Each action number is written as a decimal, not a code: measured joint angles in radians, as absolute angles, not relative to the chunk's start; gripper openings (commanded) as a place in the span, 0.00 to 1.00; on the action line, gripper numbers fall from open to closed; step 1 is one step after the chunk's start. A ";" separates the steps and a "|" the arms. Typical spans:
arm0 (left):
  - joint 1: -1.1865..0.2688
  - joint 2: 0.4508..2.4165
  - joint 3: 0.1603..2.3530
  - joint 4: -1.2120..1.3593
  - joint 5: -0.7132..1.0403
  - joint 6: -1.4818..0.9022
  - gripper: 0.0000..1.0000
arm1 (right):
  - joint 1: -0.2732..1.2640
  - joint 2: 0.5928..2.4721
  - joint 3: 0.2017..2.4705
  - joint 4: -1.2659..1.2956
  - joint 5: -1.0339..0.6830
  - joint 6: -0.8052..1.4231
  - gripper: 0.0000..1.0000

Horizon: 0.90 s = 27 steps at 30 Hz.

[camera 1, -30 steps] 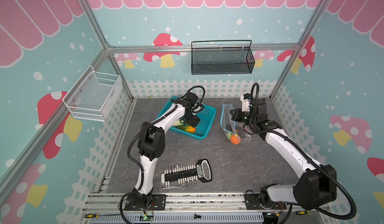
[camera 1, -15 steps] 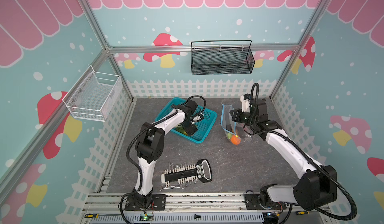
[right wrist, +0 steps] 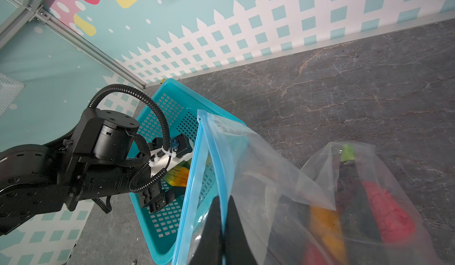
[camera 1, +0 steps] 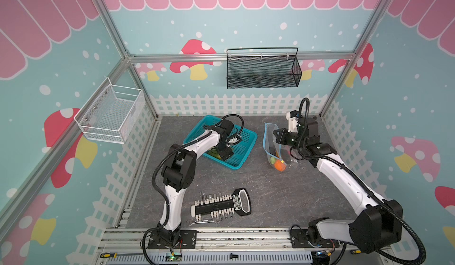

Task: Place the food in the zip-top bag and seal the zipper
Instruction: 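Close the left gripper on the papaya's stem end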

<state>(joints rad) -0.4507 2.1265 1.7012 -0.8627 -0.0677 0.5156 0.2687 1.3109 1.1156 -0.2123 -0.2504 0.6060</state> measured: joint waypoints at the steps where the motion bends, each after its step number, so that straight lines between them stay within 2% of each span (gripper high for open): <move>1: -0.445 2.127 1.700 -0.853 -0.067 0.511 0.86 | 0.269 1.311 1.119 -0.213 -0.248 0.606 0.02; 6: -0.415 2.127 1.701 -0.819 -0.041 0.493 0.75 | 0.268 1.296 1.124 -0.218 -0.239 0.606 0.02; 9: -0.413 2.127 1.701 -0.808 -0.029 0.474 0.64 | 0.268 1.292 1.129 -0.220 -0.235 0.606 0.02; 13: -0.415 2.127 1.701 -0.798 -0.021 0.453 0.62 | 0.268 1.291 1.132 -0.221 -0.232 0.606 0.02; 20: -0.414 2.124 1.701 -0.794 0.004 0.410 0.52 | 0.268 1.291 1.140 -0.224 -0.232 0.606 0.02; 24: -0.414 2.114 1.701 -0.794 0.019 0.381 0.52 | 0.268 1.291 1.140 -0.224 -0.232 0.606 0.02; 27: -0.414 2.099 1.700 -0.794 0.019 0.376 0.60 | 0.268 1.291 1.140 -0.224 -0.232 0.607 0.02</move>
<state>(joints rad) -0.4145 2.0991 1.7004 -0.7937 0.0189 0.3763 0.2680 1.2907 1.1400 -0.2241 -0.2321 0.6067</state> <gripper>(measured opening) 0.549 0.047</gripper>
